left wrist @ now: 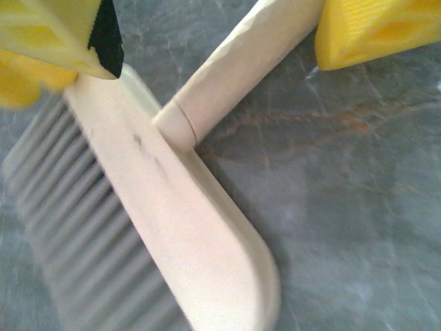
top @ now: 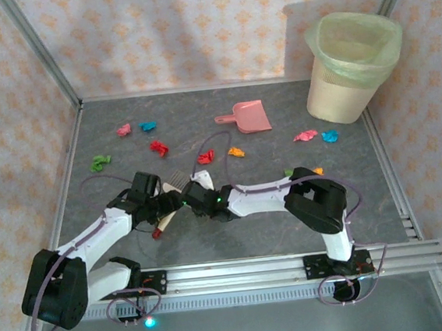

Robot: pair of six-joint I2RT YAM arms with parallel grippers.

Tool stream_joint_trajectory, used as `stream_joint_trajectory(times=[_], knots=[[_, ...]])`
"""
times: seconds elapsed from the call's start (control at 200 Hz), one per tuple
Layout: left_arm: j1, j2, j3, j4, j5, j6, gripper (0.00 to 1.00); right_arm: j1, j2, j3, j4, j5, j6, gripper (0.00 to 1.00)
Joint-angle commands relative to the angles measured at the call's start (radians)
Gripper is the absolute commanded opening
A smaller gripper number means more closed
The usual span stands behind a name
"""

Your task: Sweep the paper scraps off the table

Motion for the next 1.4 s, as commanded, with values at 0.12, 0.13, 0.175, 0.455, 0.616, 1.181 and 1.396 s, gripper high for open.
stream_joint_trajectory(times=[0.12,0.13,0.175,0.455,0.616,1.181,1.396], knots=[[-0.091,-0.007,-0.019,-0.043,-0.026,0.009,0.74,-0.088,-0.069,-0.079,0.022,-0.053,0.072,0.38],[-0.095,-0.006,-0.018,-0.047,-0.032,0.011,0.74,-0.093,-0.073,-0.083,0.023,-0.056,0.075,0.38],[-0.119,-0.002,-0.011,-0.064,-0.06,0.015,0.74,-0.108,-0.094,-0.103,0.038,-0.074,0.084,0.38],[-0.279,0.047,0.049,-0.076,-0.196,-0.055,0.73,-0.126,-0.191,-0.174,0.087,-0.129,0.122,0.4],[-0.358,0.083,0.097,-0.08,-0.274,-0.124,0.73,-0.128,-0.23,-0.17,0.024,-0.11,0.145,0.41],[-0.57,0.42,0.229,-0.044,-0.601,-0.471,0.49,-0.294,-0.435,-0.279,-0.071,-0.159,0.137,0.43],[-0.569,0.453,0.233,-0.035,-0.63,-0.482,0.34,-0.316,-0.462,-0.345,0.008,-0.177,0.132,0.44]])
